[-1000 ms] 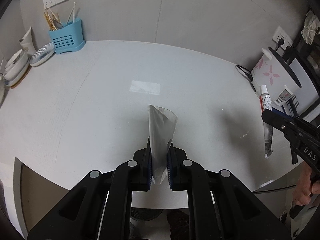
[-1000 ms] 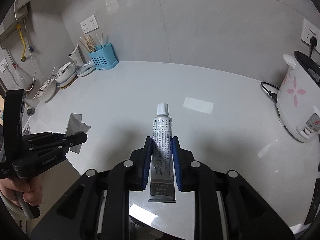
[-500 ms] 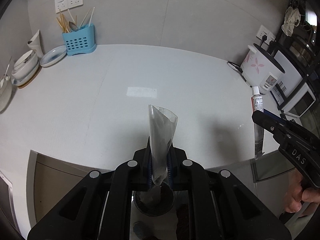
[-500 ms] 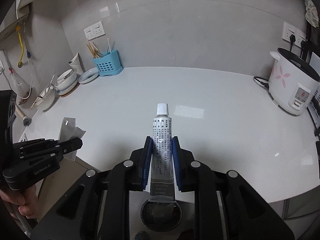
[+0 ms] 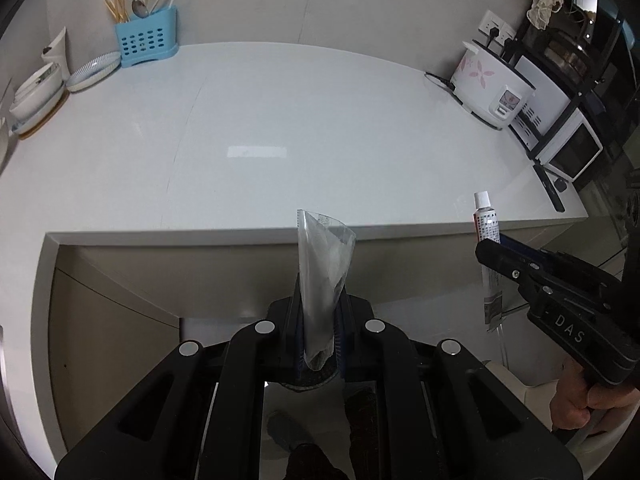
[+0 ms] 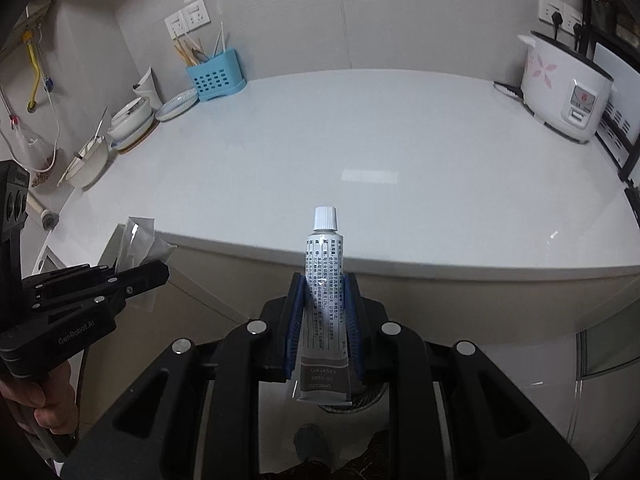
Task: Collect trash
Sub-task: 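Carry the plastic bag and white tube down toward the green wastebasket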
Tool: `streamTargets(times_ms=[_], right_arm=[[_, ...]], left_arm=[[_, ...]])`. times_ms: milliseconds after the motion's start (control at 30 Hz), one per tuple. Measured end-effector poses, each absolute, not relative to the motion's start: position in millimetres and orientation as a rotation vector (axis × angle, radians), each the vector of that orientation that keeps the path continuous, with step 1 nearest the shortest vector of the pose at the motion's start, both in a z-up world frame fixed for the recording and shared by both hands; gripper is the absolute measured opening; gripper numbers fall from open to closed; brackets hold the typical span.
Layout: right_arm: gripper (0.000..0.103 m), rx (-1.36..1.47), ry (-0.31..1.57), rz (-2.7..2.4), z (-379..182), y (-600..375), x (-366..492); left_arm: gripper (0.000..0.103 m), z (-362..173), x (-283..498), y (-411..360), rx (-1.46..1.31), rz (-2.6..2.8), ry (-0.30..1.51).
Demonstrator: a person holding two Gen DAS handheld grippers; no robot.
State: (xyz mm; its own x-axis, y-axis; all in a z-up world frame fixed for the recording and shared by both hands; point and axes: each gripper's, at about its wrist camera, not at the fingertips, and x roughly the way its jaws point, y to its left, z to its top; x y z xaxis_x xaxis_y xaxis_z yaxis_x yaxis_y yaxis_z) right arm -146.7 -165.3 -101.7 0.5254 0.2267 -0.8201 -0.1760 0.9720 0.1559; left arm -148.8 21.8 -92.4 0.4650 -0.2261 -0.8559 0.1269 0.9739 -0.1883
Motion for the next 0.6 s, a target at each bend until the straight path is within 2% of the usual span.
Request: streamTargets(times_ms=[367,600], right_arm=[[0.019,0.067,1.130,0.226,-210.7,-175.1,-164.6],[0.019,0.031,1.183,0.251,-296.4,-182.8,-166.7]], left_arm=[[0.011,-186.0,-172.4,23.2,-0.147,-0.165,1.112],[0.011,-278.4,-170.0,9.7,-0.172,-0.141,1.161]])
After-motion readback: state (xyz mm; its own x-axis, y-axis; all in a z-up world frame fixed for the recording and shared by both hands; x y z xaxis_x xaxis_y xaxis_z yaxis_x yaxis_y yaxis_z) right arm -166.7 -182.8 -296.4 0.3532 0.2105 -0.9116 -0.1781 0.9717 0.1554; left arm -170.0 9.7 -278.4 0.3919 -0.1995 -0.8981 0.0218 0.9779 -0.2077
